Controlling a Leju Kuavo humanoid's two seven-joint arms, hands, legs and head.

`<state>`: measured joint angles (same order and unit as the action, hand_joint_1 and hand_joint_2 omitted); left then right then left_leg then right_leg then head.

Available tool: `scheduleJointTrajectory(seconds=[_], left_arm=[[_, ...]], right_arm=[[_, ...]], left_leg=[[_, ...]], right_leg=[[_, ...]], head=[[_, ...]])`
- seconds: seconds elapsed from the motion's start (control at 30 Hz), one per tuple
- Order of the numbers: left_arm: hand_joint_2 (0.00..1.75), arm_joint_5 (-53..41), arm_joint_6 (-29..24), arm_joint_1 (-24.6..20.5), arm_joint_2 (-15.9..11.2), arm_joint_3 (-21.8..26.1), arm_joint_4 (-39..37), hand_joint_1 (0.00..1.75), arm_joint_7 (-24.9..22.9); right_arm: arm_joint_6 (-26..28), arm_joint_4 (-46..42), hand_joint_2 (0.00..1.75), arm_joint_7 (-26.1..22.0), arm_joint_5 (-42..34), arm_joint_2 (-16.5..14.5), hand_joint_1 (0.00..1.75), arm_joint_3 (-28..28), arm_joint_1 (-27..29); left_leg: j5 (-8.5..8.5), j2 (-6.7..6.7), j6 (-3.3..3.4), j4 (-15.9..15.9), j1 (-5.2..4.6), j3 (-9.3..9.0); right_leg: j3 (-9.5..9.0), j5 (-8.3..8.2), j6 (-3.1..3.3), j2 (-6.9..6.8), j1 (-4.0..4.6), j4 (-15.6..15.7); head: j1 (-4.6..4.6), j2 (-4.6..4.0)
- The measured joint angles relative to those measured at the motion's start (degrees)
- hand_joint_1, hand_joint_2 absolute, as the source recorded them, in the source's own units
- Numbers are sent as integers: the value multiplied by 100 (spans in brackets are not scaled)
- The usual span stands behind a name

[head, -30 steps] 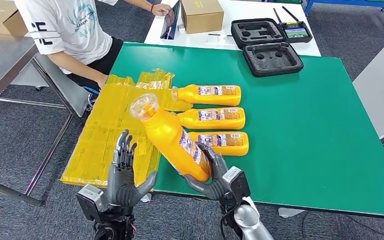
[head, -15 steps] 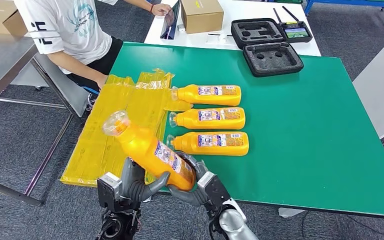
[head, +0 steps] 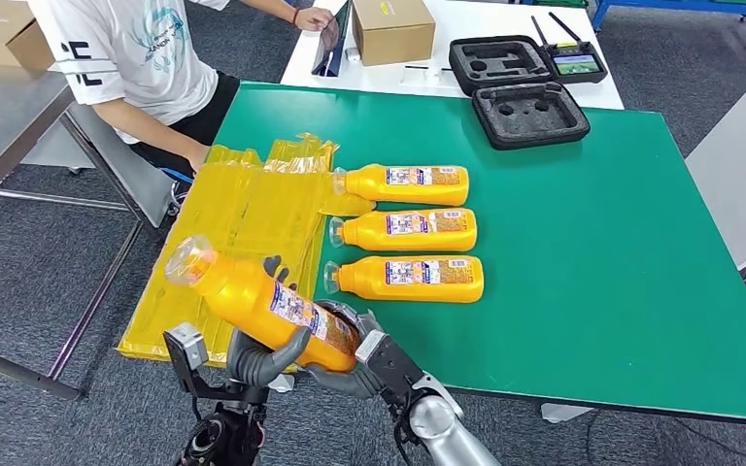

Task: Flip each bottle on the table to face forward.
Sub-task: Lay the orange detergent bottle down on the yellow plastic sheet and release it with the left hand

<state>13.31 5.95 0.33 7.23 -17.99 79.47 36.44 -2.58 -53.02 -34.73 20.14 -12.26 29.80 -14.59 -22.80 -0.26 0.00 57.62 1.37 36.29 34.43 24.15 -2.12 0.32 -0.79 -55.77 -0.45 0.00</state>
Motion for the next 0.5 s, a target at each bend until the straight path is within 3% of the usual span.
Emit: scheduleJointTrajectory(seconds=[0.43,0.47,0.5], left_arm=[[175,309,45,290,2,467,599,0,133],[175,308,42,301,2,482,627,15,133],[175,307,39,312,2,494,650,54,133]], right_arm=[[-37,469,175,-14,74,-2,175,21,-144],[-37,492,175,-15,74,-1,175,22,-150],[-37,511,175,-15,74,-1,175,23,-154]], left_leg=[[-2,0,-1,0,0,1],[-1,0,-1,0,0,1],[-1,0,-1,0,0,1]], right_leg=[[1,1,0,0,0,0],[1,1,0,0,0,0],[1,0,0,0,0,0]], head=[[-1,-1],[-1,-1],[0,0]])
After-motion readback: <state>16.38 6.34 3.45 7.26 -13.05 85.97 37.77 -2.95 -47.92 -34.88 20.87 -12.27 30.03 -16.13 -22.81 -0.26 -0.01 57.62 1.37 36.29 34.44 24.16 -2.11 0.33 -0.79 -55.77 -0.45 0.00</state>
